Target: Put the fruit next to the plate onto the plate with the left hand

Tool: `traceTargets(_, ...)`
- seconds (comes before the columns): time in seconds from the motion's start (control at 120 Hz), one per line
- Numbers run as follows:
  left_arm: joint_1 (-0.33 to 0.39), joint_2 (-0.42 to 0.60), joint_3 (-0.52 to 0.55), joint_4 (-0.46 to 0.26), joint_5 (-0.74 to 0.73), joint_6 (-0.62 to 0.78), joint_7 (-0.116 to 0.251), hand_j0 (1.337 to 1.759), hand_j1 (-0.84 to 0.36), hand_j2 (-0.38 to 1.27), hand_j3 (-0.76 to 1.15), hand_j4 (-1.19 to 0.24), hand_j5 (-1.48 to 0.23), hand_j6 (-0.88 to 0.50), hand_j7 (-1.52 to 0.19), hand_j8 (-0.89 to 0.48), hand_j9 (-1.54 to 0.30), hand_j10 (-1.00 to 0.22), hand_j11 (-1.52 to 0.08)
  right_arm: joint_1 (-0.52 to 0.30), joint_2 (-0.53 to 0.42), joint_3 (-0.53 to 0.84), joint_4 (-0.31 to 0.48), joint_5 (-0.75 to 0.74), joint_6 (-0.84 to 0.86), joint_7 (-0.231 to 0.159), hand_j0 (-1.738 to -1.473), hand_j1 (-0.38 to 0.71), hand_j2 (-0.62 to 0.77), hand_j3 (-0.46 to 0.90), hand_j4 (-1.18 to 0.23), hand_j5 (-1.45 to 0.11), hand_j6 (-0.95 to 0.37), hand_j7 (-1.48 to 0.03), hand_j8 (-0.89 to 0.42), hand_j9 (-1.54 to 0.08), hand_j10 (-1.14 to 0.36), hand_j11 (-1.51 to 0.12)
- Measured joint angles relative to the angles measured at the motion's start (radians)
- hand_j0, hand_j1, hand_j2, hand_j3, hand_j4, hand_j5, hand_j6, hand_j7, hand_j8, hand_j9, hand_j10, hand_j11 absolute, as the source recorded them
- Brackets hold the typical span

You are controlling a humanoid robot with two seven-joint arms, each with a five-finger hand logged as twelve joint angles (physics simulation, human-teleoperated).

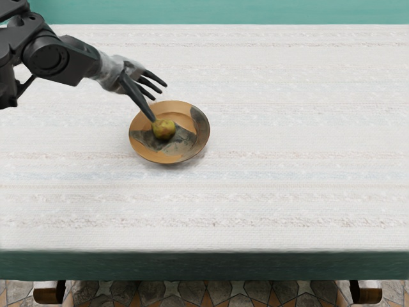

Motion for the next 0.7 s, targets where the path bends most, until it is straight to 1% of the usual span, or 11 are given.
traceTargets(0.117, 0.054, 0.079, -0.066, 0.001, -0.143, -0.07, 0.0, 1.658, 0.22, 0.08, 0.0, -0.12, -0.16, -0.1, -0.16, -0.12, -0.16, -0.12, -0.16, 0.0, 0.0, 0.0, 0.0, 0.0, 0.0, 0.0, -1.658, -0.35, 0.0, 0.0, 0.0, 0.0, 0.0, 0.0, 0.0, 0.0, 0.0, 0.0)
traceTargets(0.192, 0.099, 0.166, -0.084, 0.001, -0.258, -0.088, 0.0, 1.658, 0.25, 0.05, 0.0, -0.09, -0.12, -0.08, -0.12, -0.09, -0.12, -0.09, -0.12, 0.0, 0.0, 0.0, 0.0, 0.0, 0.0, 0.0, -1.658, -0.35, 0.0, 0.0, 0.0, 0.0, 0.0, 0.0, 0.0, 0.0, 0.0, 0.0)
traceTargets(0.242, 0.11, 0.219, -0.091, 0.001, -0.335, -0.095, 0.0, 1.658, 0.26, 0.04, 0.0, -0.08, -0.1, -0.07, -0.1, -0.08, -0.1, -0.08, -0.1, 0.0, 0.0, 0.0, 0.0, 0.0, 0.0, 0.0, -1.658, -0.35, 0.0, 0.0, 0.0, 0.0, 0.0, 0.0, 0.0, 0.0, 0.0, 0.0)
traceTargets(0.317, 0.149, 0.274, -0.103, 0.002, -0.404, -0.1, 0.0, 1.658, 0.28, 0.03, 0.0, -0.06, -0.08, -0.06, -0.08, -0.06, -0.08, -0.06, -0.08, -0.001, 0.0, 0.0, 0.0, 0.0, 0.0, 0.0, -1.658, -0.35, 0.0, 0.0, 0.0, 0.0, 0.0, 0.0, 0.0, 0.0, 0.0, 0.0)
traceTargets(0.525, 0.281, 0.411, -0.118, 0.002, -0.46, -0.104, 0.0, 1.658, 0.3, 0.01, 0.0, -0.04, -0.05, -0.04, -0.05, -0.04, -0.05, -0.04, -0.05, 0.0, 0.0, 0.0, 0.0, 0.0, 0.0, 0.0, -1.658, -0.35, 0.0, 0.0, 0.0, 0.0, 0.0, 0.0, 0.0, 0.0, 0.0, 0.0)
traceTargets(0.625, 0.32, 0.468, -0.12, 0.002, -0.465, -0.105, 0.0, 1.658, 0.31, 0.01, 0.0, -0.03, -0.04, -0.03, -0.04, -0.03, -0.04, -0.03, -0.04, 0.0, 0.0, 0.0, 0.0, 0.0, 0.001, 0.0, -1.658, -0.35, 0.0, 0.0, 0.0, 0.0, 0.0, 0.0, 0.0, 0.0, 0.0, 0.0)
traceTargets(0.7, 0.326, 0.492, -0.12, 0.002, -0.467, -0.105, 0.0, 1.658, 0.31, 0.01, 0.0, -0.03, -0.04, -0.03, -0.04, -0.03, -0.04, -0.03, -0.04, 0.0, 0.0, 0.0, 0.0, 0.0, 0.002, 0.0, -1.658, -0.35, 0.0, 0.0, 0.0, 0.0, 0.0, 0.0, 0.0, 0.0, 0.0, 0.0)
